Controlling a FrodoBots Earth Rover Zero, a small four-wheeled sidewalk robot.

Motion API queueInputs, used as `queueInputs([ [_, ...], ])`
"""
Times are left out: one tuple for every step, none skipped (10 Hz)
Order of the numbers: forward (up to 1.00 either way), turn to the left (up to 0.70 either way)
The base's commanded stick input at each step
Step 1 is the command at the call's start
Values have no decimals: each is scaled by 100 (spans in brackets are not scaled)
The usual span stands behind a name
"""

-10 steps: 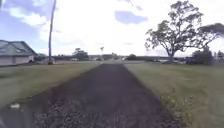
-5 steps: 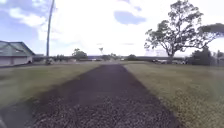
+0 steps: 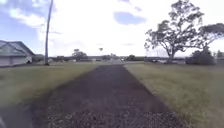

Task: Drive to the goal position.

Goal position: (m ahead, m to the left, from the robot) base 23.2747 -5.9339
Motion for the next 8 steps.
queueInputs([
  [50,0],
  [50,0],
  [50,0],
  [50,0],
  [50,0],
  [50,0],
  [50,0],
  [50,0],
])
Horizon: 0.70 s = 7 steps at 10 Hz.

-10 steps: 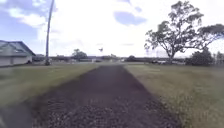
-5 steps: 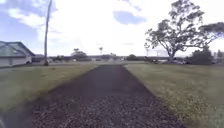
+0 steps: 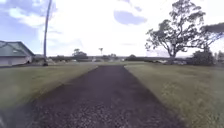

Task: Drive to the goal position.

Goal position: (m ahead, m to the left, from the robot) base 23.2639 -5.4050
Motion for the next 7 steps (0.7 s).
queueInputs([
  [50,0],
  [50,0],
  [50,0],
  [50,0],
  [50,0],
  [50,0],
  [50,0],
])
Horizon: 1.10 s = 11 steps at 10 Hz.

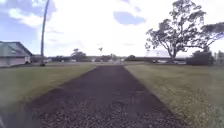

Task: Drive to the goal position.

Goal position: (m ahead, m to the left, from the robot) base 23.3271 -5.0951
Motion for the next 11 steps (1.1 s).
queueInputs([
  [50,0],
  [50,0],
  [50,0],
  [50,0],
  [50,0],
  [50,0],
  [50,0],
  [50,0],
  [50,0],
  [50,0],
  [50,0],
])
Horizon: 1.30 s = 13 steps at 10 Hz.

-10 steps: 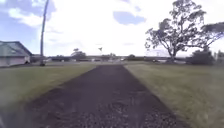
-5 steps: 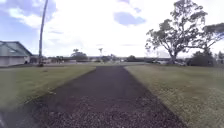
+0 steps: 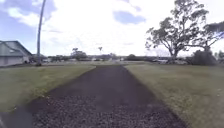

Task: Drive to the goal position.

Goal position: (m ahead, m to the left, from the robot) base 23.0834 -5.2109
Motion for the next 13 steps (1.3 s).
queueInputs([
  [50,0],
  [50,0],
  [50,0],
  [50,0],
  [50,0],
  [50,0],
  [50,0],
  [50,0],
  [50,0],
  [50,0],
  [50,0],
  [50,0],
  [50,0],
])
